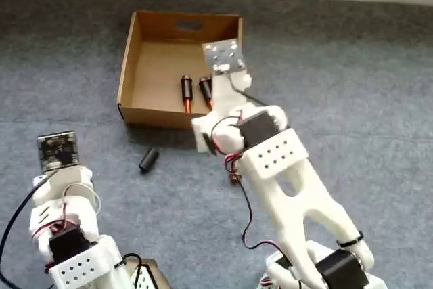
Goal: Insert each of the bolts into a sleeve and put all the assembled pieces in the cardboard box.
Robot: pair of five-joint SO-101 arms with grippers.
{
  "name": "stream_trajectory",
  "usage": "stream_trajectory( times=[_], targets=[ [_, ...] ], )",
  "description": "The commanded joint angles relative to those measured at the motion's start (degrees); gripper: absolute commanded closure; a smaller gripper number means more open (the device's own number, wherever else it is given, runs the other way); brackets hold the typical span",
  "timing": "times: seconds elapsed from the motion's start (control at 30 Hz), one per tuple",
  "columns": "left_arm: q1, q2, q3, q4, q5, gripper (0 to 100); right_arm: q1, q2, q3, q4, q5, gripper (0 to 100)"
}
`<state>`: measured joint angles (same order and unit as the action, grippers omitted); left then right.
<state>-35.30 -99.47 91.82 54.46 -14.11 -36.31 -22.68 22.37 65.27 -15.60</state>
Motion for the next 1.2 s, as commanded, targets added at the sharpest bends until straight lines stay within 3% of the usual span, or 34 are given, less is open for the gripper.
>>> stream_trajectory(
  times=[0.0, 0.27, 0.53, 0.83, 0.97, 1.17],
  targets=[
    [-2.15, -0.31, 1.19, -0.18, -0.44, 97, -6.29, 0.84, 2.51, -5.93, -8.79, 82.1],
    [-2.07, -0.31, 3.47, -1.32, -0.26, 97, -16.22, 13.05, 3.21, -15.87, -21.01, 80.4],
    [0.75, -0.31, 3.82, -1.14, -0.26, 97, -17.01, 20.35, 3.12, -26.33, -35.78, 80.4],
    [1.89, -0.31, 3.82, -1.05, -0.44, 97, -16.84, 27.91, 3.03, -39.87, -39.91, 80.4],
    [1.8, -0.31, 3.65, -1.05, -0.44, 97, -16.22, 33.19, 1.1, -38.11, -44.57, 80.4],
    [1.8, -0.31, 3.56, -0.97, -0.44, 97, -14.73, 41.36, -6.81, -33.1, -44.66, 80.4]
  ],
)
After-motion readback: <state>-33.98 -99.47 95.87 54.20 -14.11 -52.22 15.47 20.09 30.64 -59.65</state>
